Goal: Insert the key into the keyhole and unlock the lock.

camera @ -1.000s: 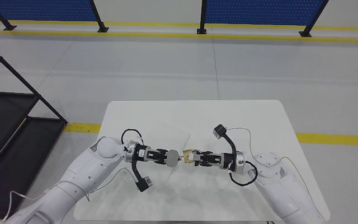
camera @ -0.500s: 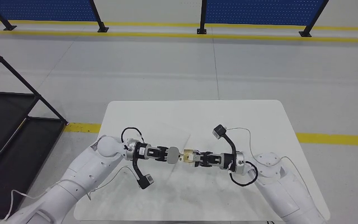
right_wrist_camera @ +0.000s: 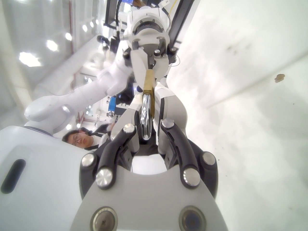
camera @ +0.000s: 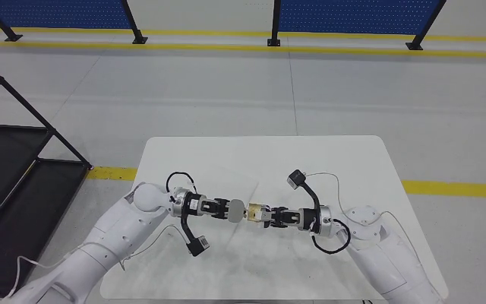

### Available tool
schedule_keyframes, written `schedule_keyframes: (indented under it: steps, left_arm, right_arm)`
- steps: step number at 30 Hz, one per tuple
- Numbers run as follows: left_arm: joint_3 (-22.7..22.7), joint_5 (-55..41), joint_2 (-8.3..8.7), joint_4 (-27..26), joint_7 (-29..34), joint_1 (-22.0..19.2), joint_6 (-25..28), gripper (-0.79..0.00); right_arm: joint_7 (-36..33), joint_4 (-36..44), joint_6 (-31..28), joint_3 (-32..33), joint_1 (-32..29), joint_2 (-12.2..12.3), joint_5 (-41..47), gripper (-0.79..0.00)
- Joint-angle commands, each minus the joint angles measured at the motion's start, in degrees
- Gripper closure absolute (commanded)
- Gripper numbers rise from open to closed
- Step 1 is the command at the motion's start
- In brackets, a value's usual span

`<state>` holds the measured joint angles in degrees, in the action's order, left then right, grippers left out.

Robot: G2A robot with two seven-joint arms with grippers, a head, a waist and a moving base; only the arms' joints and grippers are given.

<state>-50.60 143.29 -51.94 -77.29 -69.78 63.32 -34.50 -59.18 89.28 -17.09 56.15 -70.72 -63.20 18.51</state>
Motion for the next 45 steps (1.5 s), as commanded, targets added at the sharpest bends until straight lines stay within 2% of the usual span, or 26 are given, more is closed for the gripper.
schedule_keyframes:
  steps: [1, 37, 38, 39, 45]
  left_arm:
    - [0.04, 0.0, -0.07, 0.09, -0.01, -0.09, 0.02, 0.0]
    - [0.5, 0.36, -1.02, 0.53, -0.19, -0.56, 0.19, 0.0]
    - [0.54, 0.28, -1.04, 0.45, -0.28, -0.56, 0.29, -0.357]
    - [0.54, 0.23, -1.05, 0.47, -0.33, -0.58, 0.33, -0.785]
    - [0.17, -0.82, -0.99, 0.15, -0.35, -0.44, 0.35, -0.785]
  right_arm:
    - [-0.17, -0.01, 0.01, -0.01, 0.04, 0.01, 0.08, 0.0]
    - [0.57, -0.87, -0.08, -0.48, 0.28, -0.09, 0.29, 0.0]
    - [0.63, -0.92, -0.12, -0.39, 0.24, -0.08, 0.44, 0.0]
    - [0.67, -0.94, -0.18, -0.31, 0.22, -0.06, 0.52, 0.0]
    - [0.87, -1.01, -0.15, 0.08, 0.04, 0.0, 0.93, 0.0]
